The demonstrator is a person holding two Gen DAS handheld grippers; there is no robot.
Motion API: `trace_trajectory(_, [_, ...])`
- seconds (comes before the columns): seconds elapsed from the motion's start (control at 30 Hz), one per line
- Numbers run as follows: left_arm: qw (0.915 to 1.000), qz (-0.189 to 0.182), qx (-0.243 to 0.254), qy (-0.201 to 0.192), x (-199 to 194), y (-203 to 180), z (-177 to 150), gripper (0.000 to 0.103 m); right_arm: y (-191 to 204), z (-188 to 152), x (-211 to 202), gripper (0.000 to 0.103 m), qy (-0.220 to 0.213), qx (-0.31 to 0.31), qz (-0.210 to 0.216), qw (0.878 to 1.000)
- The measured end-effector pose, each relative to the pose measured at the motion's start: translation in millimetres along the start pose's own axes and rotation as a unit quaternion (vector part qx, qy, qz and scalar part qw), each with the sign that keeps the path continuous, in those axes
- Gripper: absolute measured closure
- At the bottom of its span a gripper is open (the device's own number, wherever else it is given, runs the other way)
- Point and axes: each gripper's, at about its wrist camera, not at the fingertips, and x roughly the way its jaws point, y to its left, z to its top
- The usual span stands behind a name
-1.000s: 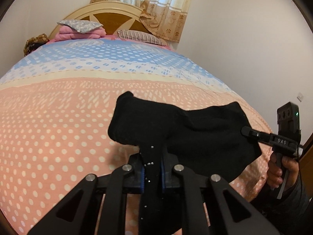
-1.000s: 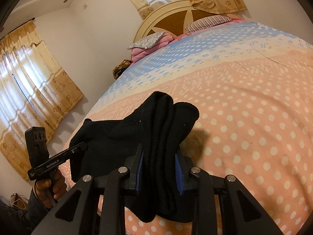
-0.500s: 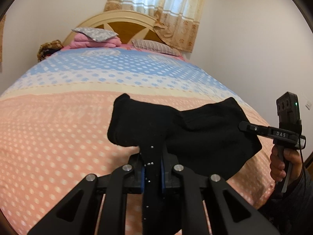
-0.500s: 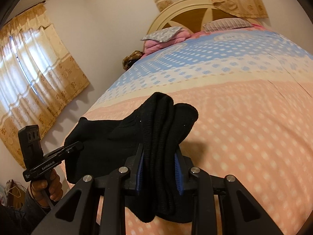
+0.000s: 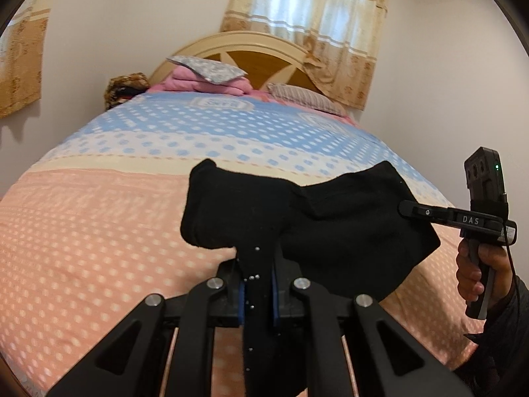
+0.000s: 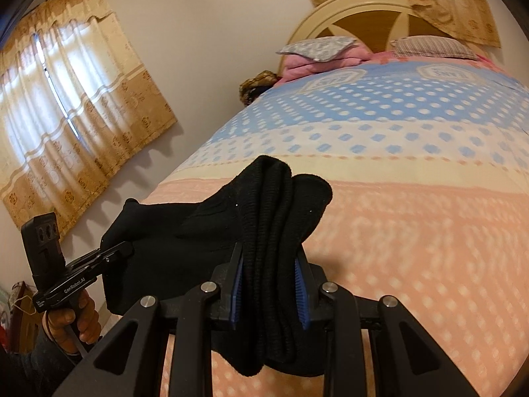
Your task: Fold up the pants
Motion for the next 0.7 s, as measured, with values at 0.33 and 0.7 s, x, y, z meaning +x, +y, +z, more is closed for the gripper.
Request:
trace_trajectory(0.33, [0.9975, 0.065, -0.028, -0.007, 8.6, 51.7, -1.0, 0.091, 30.3, 29.1, 79.3, 0.076, 0.041, -0.018, 0.032, 0.998])
trace_trajectory(0.7, [0.9929, 0.098, -0.063, 0.025, 27.5, 101.7, -14.5, 0.091, 49.1, 30.3, 151.8, 0.076, 0.082, -0.024, 0.040, 0.996])
